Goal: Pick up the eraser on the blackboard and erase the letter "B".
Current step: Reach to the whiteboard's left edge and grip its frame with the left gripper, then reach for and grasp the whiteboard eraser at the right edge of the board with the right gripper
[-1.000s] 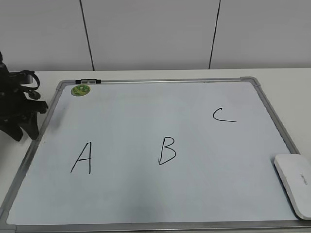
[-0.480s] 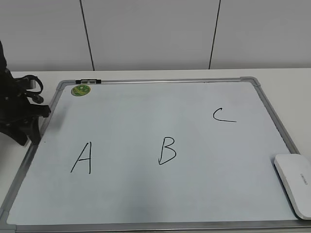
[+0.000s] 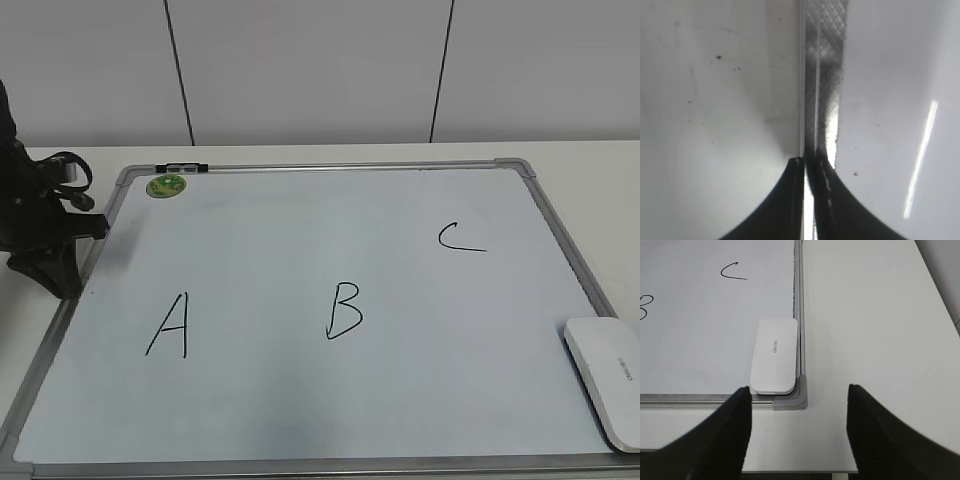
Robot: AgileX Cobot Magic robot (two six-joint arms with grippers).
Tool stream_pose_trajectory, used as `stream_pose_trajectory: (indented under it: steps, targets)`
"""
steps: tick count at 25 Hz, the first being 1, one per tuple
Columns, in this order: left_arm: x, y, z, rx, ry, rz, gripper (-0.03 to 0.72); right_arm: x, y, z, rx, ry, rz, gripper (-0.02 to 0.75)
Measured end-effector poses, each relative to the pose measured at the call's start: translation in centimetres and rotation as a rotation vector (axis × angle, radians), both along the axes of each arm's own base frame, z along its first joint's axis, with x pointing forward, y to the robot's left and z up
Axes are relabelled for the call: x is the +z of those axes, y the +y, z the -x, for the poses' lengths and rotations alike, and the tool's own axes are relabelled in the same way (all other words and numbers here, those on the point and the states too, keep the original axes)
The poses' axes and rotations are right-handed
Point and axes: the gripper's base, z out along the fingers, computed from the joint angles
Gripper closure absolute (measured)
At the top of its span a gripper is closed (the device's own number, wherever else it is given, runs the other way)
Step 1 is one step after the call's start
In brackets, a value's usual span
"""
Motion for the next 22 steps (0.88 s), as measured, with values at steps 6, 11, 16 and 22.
stream_pose_trajectory:
  steps: [6, 11, 16, 22]
  targets:
    - [0.0, 0.0, 0.0, 0.0, 0.0, 0.0, 0.666, 0.0, 0.0, 0.0, 0.0, 0.0, 0.0, 0.29]
    - [0.0, 0.0, 0.0, 0.0, 0.002, 0.0, 0.666, 0.0, 0.0, 0.0, 0.0, 0.0, 0.0, 0.29]
    - [0.0, 0.0, 0.0, 0.0, 0.002, 0.0, 0.665, 0.1, 0.0, -0.7, 0.001, 0.04, 0.0, 0.29]
    - [0.0, 0.0, 0.0, 0.0, 0.002, 0.0, 0.664, 1.1, 0.7, -4.1, 0.03, 0.232, -0.05, 0.29]
